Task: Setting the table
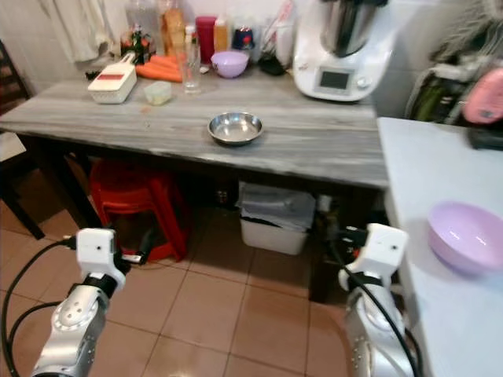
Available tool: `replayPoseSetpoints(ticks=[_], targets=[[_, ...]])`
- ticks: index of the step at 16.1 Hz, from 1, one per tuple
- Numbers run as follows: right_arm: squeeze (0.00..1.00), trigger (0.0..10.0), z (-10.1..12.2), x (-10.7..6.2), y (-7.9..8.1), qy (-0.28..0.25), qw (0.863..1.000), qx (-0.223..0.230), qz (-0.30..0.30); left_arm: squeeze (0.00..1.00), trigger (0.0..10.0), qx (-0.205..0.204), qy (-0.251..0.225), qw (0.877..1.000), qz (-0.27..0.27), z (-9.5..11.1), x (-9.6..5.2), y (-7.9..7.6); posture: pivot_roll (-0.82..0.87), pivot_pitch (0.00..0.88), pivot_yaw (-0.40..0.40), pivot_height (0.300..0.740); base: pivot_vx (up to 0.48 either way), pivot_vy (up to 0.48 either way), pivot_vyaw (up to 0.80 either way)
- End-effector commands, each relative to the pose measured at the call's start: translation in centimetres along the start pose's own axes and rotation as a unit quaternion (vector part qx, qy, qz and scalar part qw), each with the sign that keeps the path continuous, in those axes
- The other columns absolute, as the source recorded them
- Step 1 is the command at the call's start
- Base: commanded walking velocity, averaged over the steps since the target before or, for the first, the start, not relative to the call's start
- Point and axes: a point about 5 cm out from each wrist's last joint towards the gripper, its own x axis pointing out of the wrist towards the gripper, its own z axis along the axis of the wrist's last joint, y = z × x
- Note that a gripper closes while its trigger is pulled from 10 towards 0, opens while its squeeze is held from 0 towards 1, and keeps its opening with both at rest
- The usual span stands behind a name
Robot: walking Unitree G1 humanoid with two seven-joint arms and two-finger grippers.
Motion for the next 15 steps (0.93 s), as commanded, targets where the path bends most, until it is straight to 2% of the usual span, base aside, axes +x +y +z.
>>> replayPoseSetpoints(ticks=[1, 5, 10, 11, 12, 15], targets=[[0.00, 10.0, 0.0, 0.1, 0.6, -0.001, 1.000, 0.006, 0.008, 0.00, 10.0, 0.008, -0.002, 1.000, 0.007, 0.2, 0.0, 0.5, -0.01, 0.000, -0.031, 0.740, -0.285, 0.000, 0.00], [0.00, 10.0, -0.2, 0.0, 0.6, 0.004, 1.000, 0.007, 0.004, 0.00, 10.0, 0.010, -0.006, 1.000, 0.002, 0.3, 0.0, 0.5, -0.02, 0.000, -0.025, 0.740, -0.277, 0.000, 0.00], [0.00, 10.0, -0.2, 0.3, 0.8, 0.002, 1.000, -0.018, -0.003, 0.00, 10.0, 0.010, -0.024, 0.999, -0.027, 0.9, 0.3, 0.1, -0.02, 0.000, -0.018, 0.740, 0.000, 0.000, 0.00], [0.00, 10.0, -0.2, 0.3, 1.1, -0.006, 0.999, -0.035, 0.023, 0.00, 10.0, 0.011, -0.025, 0.999, -0.030, 1.0, 0.3, 0.0, -0.02, 0.000, -0.018, 0.740, 0.000, 0.000, 0.00], [0.00, 10.0, -0.2, 0.3, 1.2, -0.008, 0.999, -0.049, 0.023, 0.00, 10.0, 0.012, -0.026, 0.999, -0.031, 1.0, 0.3, 0.0, -0.02, 0.000, -0.018, 0.740, 0.000, 0.000, 0.00], [0.00, 10.0, -0.1, 0.3, 1.7, -0.014, 0.997, -0.062, 0.046, 0.00, 10.0, 0.009, -0.027, 0.999, -0.035, 0.9, 0.2, -0.2, -0.02, 0.000, -0.019, 0.740, 0.000, 0.000, 0.00]])
